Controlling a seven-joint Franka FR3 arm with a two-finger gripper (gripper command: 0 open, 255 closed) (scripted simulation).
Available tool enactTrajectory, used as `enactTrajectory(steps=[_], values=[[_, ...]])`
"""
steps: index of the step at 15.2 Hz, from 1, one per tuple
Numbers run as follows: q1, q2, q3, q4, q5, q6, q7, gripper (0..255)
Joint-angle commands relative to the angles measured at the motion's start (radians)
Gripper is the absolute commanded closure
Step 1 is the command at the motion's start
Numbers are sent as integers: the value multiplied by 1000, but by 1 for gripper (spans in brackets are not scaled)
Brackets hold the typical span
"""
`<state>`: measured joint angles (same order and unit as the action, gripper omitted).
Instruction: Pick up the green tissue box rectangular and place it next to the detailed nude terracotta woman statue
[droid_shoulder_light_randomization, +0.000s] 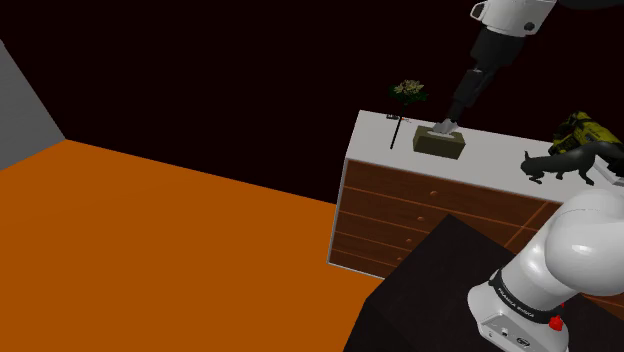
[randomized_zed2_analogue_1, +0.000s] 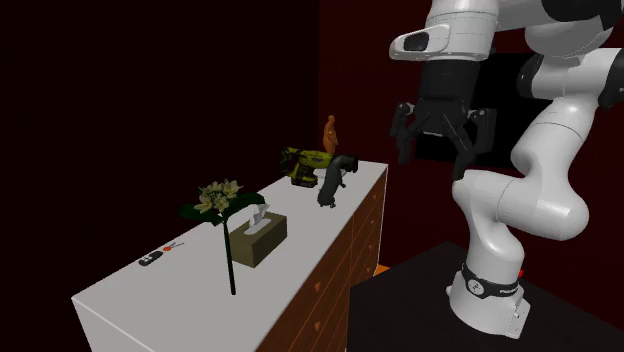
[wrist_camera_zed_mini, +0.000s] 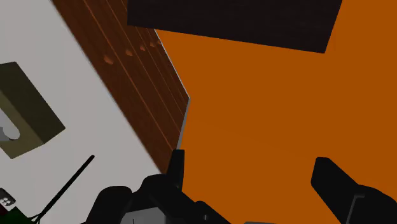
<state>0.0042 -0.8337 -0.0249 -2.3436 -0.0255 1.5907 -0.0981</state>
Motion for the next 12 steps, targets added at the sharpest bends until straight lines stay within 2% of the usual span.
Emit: enactTrajectory(steps=[1, 12], values=[[0, 0, 0, 0, 0, 0, 0, 0], [-72, 157, -124, -102, -234, 218, -184, 0]])
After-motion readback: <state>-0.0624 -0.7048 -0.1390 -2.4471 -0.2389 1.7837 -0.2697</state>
